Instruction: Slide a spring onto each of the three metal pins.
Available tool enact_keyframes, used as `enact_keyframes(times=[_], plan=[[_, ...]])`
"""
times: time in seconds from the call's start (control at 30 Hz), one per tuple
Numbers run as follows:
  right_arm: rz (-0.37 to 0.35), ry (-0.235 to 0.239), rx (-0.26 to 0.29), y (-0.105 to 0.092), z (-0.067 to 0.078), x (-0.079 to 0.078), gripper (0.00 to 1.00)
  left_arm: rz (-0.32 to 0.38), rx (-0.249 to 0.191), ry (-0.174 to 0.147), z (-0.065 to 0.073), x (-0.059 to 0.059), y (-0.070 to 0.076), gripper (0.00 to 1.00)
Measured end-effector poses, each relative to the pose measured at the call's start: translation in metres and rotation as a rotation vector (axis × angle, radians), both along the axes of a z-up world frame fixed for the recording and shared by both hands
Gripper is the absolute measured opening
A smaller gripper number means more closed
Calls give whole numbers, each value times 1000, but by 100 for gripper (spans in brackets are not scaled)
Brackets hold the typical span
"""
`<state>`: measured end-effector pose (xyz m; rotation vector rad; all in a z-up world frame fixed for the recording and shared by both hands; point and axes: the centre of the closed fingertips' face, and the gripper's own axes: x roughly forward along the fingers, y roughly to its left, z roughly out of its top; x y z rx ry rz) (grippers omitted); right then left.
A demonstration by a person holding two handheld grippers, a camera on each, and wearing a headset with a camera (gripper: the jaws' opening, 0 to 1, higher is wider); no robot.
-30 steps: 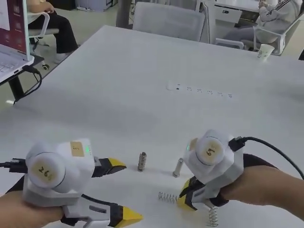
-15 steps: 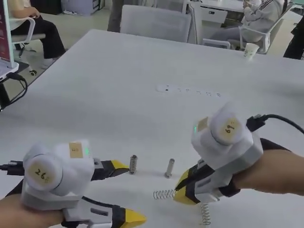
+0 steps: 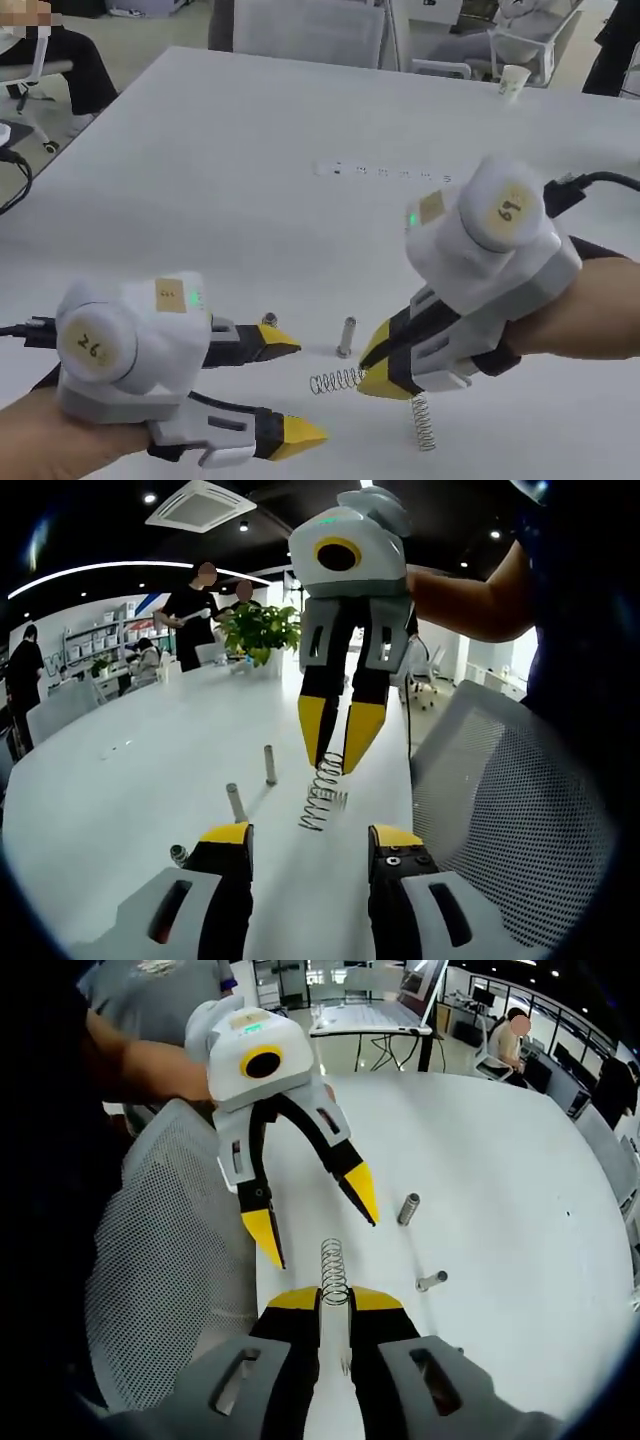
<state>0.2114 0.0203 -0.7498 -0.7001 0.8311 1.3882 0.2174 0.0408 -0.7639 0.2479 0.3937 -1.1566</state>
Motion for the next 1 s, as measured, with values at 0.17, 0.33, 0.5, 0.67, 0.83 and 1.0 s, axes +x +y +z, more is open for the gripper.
enact_keyframes(times=[0.17,0.33,0.5,0.67,0.83,1.0], plan=[[17,8,-19,1,-1,-3,8,-37,3,-22,2,-2,-6,25],[31,11,-34,4,0,-6,8,-65,10,-34,2,-5,-12,15],[38,12,-39,5,1,-7,8,-78,37,-45,-2,-7,-12,9],[40,21,-43,6,1,-10,8,-84,50,-52,-4,-8,-10,4],[39,22,-38,9,6,-10,8,-93,49,-59,-5,-9,-11,3],[49,16,-21,13,13,-11,8,-105,47,-71,-4,-11,-14,3]])
